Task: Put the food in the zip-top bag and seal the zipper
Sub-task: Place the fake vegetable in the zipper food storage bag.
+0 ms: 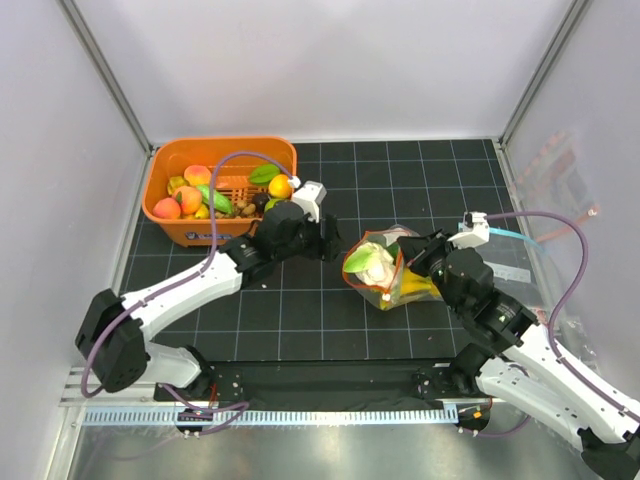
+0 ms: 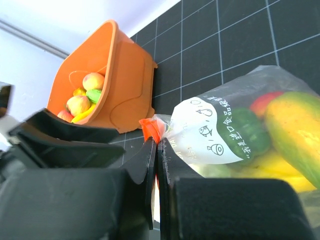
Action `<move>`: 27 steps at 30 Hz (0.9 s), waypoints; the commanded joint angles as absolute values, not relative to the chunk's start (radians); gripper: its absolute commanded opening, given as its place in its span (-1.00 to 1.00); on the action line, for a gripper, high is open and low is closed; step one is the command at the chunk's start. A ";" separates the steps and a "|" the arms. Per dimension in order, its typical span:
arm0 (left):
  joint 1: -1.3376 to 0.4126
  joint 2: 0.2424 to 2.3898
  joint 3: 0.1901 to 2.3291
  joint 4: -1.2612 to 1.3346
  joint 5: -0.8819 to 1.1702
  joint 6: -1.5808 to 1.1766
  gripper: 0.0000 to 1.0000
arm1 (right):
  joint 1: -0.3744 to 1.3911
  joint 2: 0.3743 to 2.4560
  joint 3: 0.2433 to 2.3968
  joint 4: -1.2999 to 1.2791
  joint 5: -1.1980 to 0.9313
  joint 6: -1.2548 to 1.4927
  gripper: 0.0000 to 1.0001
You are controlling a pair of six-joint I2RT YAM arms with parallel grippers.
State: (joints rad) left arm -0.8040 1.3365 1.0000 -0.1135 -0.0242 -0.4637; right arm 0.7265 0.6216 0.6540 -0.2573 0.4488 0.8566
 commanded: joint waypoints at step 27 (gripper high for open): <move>-0.802 1.553 1.062 0.029 0.213 -0.540 -1.00 | 0.730 0.598 0.650 -0.181 0.551 0.887 -0.98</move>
State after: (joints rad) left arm -0.8047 1.6417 1.0328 0.0059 0.1917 -0.5636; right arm 0.7292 0.5934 0.6277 -0.2741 0.5270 0.8890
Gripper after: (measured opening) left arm 0.014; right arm 0.079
